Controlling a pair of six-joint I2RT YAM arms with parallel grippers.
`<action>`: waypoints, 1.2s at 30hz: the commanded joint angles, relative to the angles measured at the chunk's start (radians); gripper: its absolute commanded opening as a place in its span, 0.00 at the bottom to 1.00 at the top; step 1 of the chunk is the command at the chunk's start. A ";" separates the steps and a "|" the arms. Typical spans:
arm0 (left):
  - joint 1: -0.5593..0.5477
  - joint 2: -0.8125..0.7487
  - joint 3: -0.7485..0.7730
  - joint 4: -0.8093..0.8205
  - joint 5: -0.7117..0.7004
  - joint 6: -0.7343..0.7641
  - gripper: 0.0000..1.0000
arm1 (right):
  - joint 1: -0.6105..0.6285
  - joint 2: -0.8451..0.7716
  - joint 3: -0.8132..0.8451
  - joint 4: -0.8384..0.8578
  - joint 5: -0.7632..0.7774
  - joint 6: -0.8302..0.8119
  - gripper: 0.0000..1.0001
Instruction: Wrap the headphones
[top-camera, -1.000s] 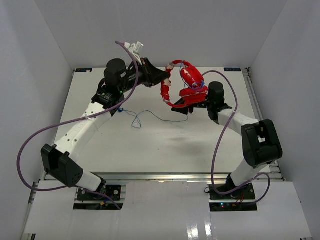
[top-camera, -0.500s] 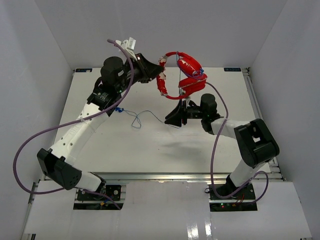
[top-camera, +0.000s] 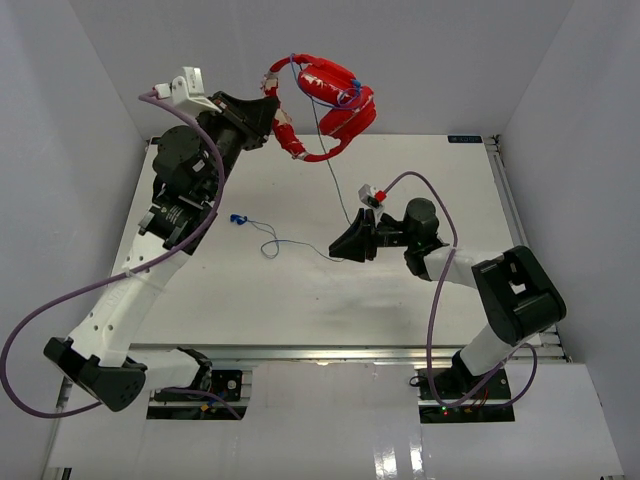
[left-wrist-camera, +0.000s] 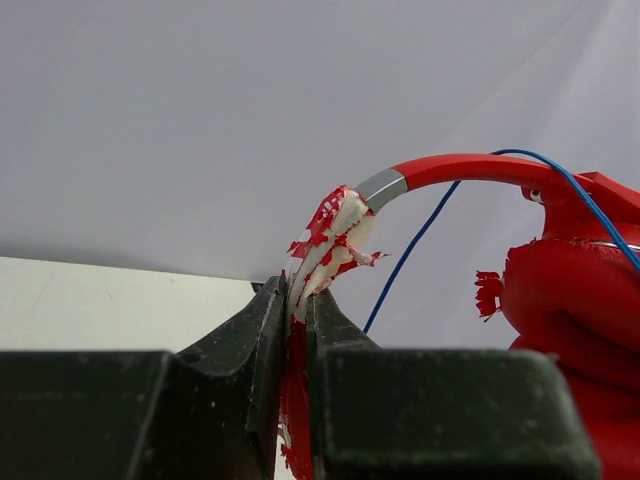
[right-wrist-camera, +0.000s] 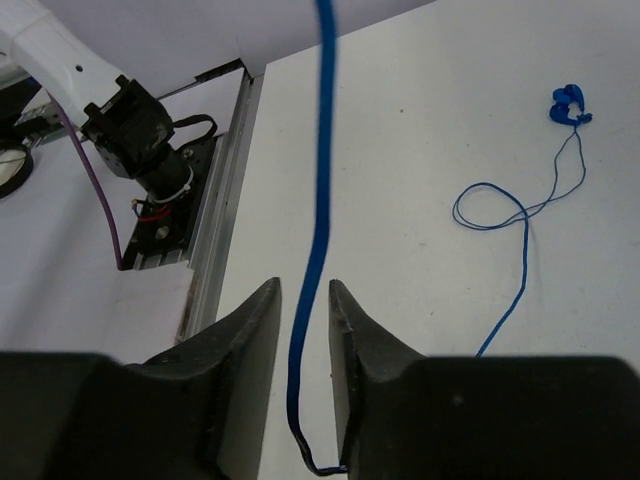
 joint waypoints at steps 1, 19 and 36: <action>-0.001 0.002 0.054 0.078 -0.133 0.018 0.00 | 0.037 -0.064 -0.019 0.003 -0.020 -0.073 0.22; 0.058 0.117 -0.242 0.155 -0.399 0.370 0.00 | 0.327 -0.399 0.416 -1.209 1.000 -1.086 0.08; 0.047 -0.090 -0.674 0.170 0.441 0.502 0.00 | 0.321 -0.281 0.494 -1.030 1.278 -1.332 0.08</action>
